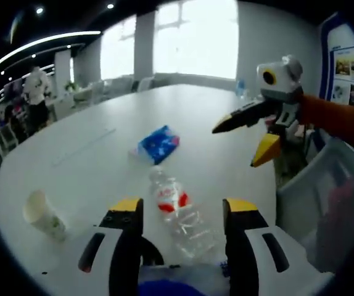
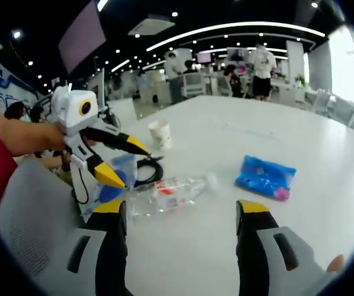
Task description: Arrange the tabletop items into an orderly group along one side of the table until the central work area is clear of visible clutter.
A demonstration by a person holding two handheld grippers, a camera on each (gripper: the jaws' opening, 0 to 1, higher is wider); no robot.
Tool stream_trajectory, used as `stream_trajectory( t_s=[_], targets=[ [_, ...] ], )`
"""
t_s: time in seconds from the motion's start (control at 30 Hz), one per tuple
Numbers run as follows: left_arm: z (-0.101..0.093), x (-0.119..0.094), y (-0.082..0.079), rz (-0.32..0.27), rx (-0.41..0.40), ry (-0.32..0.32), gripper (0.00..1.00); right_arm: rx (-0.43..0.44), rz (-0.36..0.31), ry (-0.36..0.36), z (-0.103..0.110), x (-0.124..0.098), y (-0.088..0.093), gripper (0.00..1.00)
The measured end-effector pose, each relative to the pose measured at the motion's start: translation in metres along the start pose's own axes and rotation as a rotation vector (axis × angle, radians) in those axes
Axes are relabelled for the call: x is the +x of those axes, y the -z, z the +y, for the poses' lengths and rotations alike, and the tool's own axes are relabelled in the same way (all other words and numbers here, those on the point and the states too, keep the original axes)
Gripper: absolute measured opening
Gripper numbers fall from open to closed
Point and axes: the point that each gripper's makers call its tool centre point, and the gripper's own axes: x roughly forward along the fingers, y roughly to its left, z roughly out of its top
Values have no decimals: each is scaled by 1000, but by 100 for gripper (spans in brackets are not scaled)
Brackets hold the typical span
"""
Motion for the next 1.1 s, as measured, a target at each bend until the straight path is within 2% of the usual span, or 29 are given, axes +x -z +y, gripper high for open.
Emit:
stream_trajectory(
  t_s=[0.13,0.27,0.47,0.63,0.7,0.77,0.9,1.1],
  targets=[
    [-1,6,1,22,-18,0,55,4,-10,-10,10,-4,1,74],
    [-1,14,1,53,-17,1,54,-1,-11,-20,15,-5,3,75],
    [1,24,6,158,-54,-5,59,13,-23,-29,15,-5,4,76],
    [-1,30,11,221,-67,-2,58,15,-31,-29,14,-7,3,76],
    [-3,32,19,287,-97,0,59,18,-34,-28,13,-8,4,76],
    [-4,36,22,305,-101,0,60,22,-37,-27,12,-9,4,76],
    [-7,36,35,400,-149,6,59,25,-42,-26,11,-11,4,76],
    [-5,44,40,452,-178,-3,52,30,-48,-23,9,-14,6,76]
  ],
)
